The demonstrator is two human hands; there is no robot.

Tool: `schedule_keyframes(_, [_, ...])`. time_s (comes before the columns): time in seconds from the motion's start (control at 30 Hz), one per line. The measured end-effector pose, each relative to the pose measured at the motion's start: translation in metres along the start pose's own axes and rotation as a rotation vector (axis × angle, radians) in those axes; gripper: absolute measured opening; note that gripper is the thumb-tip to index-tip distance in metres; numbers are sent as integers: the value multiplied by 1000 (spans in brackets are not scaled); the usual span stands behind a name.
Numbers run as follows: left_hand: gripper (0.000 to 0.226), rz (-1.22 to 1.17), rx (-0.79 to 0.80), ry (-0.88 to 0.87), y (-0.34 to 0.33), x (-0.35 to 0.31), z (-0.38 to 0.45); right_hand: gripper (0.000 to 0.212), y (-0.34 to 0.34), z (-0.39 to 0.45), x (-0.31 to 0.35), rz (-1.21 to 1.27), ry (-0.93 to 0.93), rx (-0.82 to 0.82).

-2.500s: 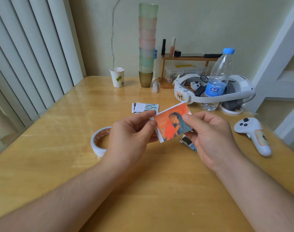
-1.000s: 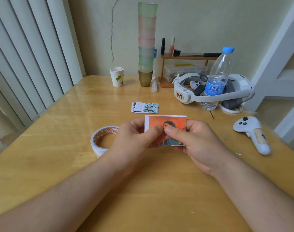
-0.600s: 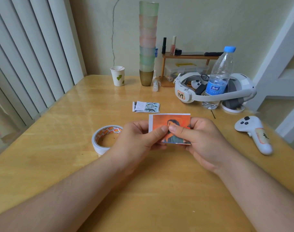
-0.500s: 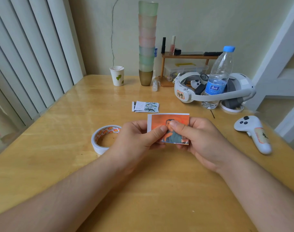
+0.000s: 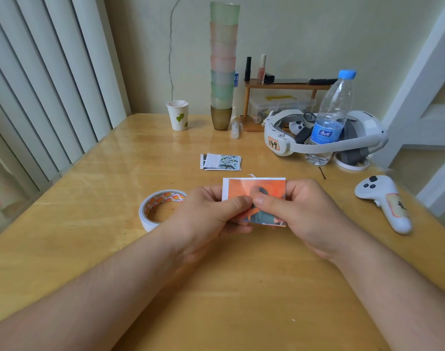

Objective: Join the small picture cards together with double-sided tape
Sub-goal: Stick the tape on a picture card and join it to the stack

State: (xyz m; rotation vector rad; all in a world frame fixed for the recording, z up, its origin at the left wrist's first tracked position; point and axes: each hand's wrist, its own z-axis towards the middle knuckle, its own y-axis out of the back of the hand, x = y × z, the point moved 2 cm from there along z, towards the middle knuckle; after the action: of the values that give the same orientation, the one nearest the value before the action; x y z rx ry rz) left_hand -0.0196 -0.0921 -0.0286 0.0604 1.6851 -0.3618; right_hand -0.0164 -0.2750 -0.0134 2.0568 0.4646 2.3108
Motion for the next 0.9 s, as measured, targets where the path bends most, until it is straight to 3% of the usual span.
schedule_keyframes(0.2, [25, 71, 22, -56, -4, 2, -3, 21, 1, -1, -1, -62, 24, 81])
schedule_keyframes(0.37, [47, 357, 19, -249, -3, -2, -7, 22, 0, -1, -1, -17, -6, 97])
schedule_keyframes(0.4, [48, 357, 25, -260, -3, -2, -7, 30, 0, 0, -1, 10, -18, 93])
schedule_keyframes(0.5, [52, 336, 16, -266, 0, 0, -5, 80, 2, 3, -3, -24, 20, 48])
schedule_keyframes(0.53, [53, 316, 6, -263, 0, 0, -4, 86, 2, 3, -4, -60, 41, 44])
schedule_keyframes(0.63, [53, 245, -1, -243, 0, -1, -5, 75, 1, 1, -1, -95, 65, 32])
schedule_keyframes(0.77, [50, 205, -21, -205, 3, 2, -2, 92, -1, 1, 0, -108, 46, 34])
schedule_keyframes(0.9, [39, 106, -35, -193, 1, 0, 0, 68, 2, 3, -2, -108, 55, -32])
